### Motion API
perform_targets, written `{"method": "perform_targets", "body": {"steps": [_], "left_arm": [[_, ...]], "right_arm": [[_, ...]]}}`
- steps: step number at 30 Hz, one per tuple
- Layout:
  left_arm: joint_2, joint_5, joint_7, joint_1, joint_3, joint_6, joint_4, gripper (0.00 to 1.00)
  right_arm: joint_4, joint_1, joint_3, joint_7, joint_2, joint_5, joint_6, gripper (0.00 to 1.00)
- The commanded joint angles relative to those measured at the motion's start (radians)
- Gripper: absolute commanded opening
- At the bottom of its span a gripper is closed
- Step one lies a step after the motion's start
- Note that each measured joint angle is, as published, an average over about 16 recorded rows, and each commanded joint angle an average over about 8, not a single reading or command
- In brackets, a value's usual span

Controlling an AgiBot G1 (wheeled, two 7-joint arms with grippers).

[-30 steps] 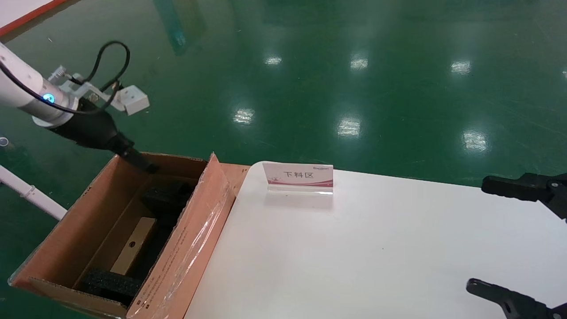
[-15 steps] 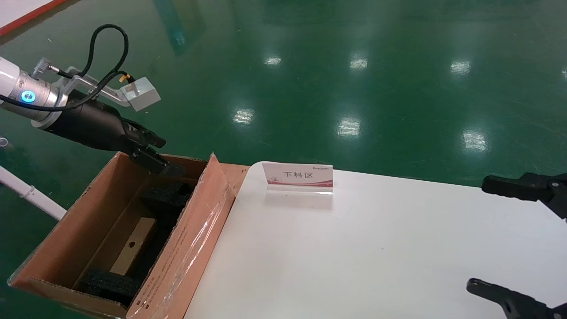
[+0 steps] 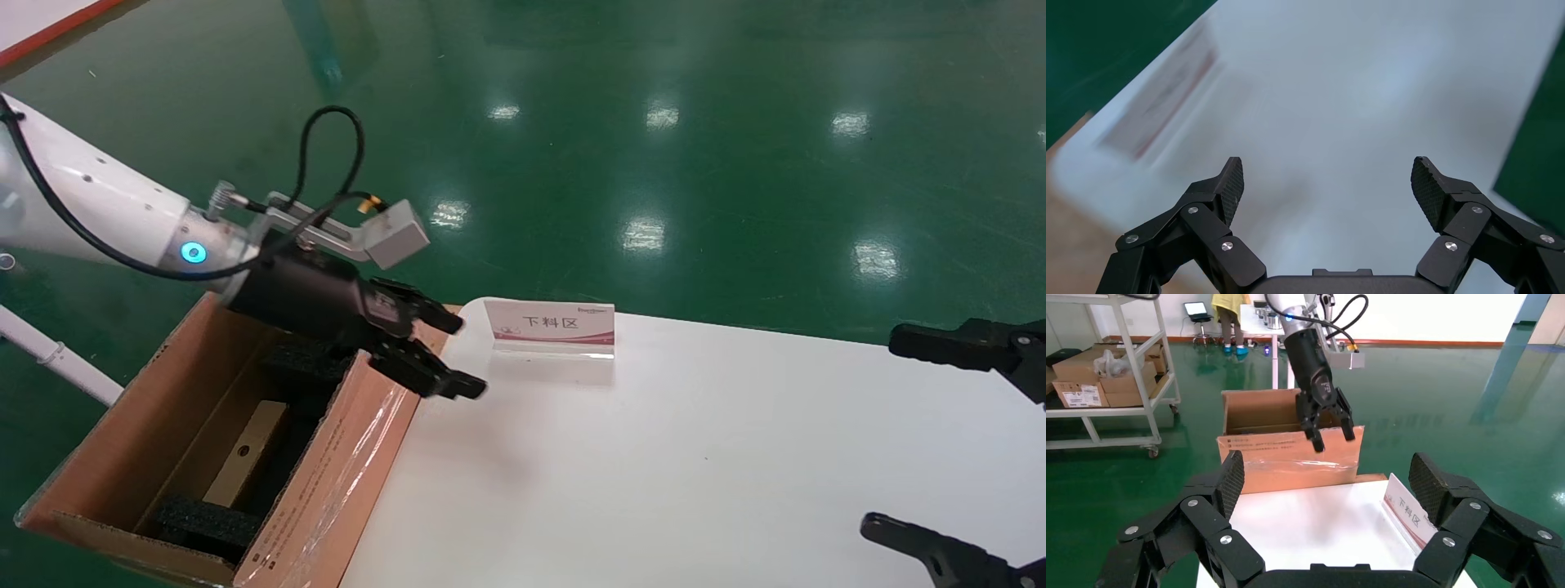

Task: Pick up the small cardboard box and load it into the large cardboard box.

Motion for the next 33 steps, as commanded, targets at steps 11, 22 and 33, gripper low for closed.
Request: {"method": "perform_targets", "body": {"steps": [11, 22, 33], "left_arm": [[-0.023, 0.019, 0.036, 0.250, -0.403, 0.034, -0.171, 1.00], [-0.044, 0.037, 0.069, 0.479, -0.772, 0.065, -0.328, 1.00], [-0.064, 0.054, 0.103, 0.708, -1.140, 0.095, -0.484, 1.00]], "right_arm": [[0.000, 0.000, 0.000, 0.000, 0.000, 0.000, 0.000, 1.00], [0.001, -0.001, 0.004, 0.002, -0.001, -0.002, -0.001, 1.00], [0.002, -0.002, 0.009, 0.005, -0.003, -0.005, -0.003, 1.00]]}}
